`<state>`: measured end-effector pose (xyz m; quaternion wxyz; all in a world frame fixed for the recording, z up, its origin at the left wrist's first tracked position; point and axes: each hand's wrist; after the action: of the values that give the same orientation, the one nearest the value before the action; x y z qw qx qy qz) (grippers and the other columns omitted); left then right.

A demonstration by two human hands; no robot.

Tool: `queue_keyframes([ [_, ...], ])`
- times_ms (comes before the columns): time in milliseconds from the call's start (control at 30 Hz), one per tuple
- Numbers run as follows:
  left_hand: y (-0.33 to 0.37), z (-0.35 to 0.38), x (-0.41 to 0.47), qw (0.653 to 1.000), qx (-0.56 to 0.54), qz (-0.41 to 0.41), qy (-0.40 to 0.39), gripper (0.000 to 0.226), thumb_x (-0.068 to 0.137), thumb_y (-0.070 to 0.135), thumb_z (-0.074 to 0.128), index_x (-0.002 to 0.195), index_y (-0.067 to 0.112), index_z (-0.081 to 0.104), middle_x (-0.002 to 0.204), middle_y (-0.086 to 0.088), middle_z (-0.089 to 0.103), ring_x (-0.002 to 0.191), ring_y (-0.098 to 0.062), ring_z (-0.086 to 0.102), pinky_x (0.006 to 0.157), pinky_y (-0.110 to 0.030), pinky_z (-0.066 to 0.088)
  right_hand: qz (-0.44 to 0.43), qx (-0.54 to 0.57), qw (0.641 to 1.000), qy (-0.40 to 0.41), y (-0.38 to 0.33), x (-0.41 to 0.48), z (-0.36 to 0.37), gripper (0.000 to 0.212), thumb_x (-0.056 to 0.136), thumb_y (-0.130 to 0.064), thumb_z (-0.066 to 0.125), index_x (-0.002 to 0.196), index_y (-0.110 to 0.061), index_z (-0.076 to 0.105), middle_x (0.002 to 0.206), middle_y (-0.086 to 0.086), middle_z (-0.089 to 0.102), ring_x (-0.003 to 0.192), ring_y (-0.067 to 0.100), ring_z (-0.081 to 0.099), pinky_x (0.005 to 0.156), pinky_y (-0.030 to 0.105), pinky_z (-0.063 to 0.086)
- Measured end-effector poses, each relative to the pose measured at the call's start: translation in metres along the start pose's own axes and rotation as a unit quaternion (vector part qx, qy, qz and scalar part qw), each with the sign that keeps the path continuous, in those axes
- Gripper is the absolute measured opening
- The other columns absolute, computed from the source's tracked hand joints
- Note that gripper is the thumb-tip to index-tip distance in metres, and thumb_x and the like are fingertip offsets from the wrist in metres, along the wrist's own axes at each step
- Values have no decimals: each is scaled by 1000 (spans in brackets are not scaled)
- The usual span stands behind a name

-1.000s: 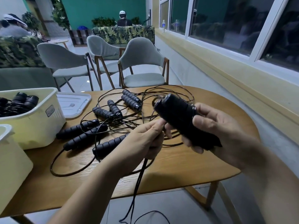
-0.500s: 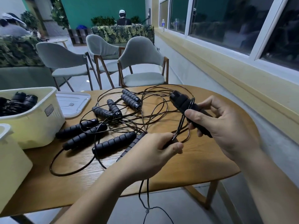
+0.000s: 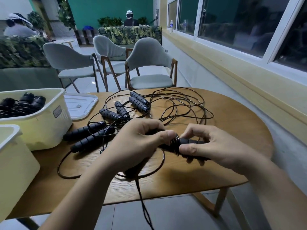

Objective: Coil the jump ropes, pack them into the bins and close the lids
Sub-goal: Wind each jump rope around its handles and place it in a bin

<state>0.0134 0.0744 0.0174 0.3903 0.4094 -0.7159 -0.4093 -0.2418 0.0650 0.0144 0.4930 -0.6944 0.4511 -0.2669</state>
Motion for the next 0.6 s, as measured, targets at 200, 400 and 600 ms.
queue_keyframes([
  [200,-10,-10,5,1000,-12,15,-15,30,81,37,92,84,12,75,82,-32,65,67,-44,60,61,-57,46,14,18,992,-127,-6,-3,7,24,90,-25,86,105,-16,70,95,11,79,82,25,76,66,40,54],
  [400,-25,1,9,991,-119,0,-56,38,93,37,73,93,0,67,76,-24,54,67,-26,47,59,-35,30,-40,116,979,-164,-7,-6,3,29,93,-26,80,107,-6,64,100,23,74,82,36,74,59,35,56],
  [600,-24,16,13,982,-174,-48,-57,53,100,54,64,92,2,62,75,-11,52,63,-16,48,55,-25,41,-75,226,955,-177,-9,-10,-4,25,95,-25,68,109,-6,61,108,30,66,84,41,72,59,33,56],
])
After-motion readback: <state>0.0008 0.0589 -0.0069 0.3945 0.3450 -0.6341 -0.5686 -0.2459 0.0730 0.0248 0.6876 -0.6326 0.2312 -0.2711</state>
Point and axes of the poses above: each hand's wrist, its own x-axis towards the middle knuckle, its own z-axis out of the palm, y = z × x
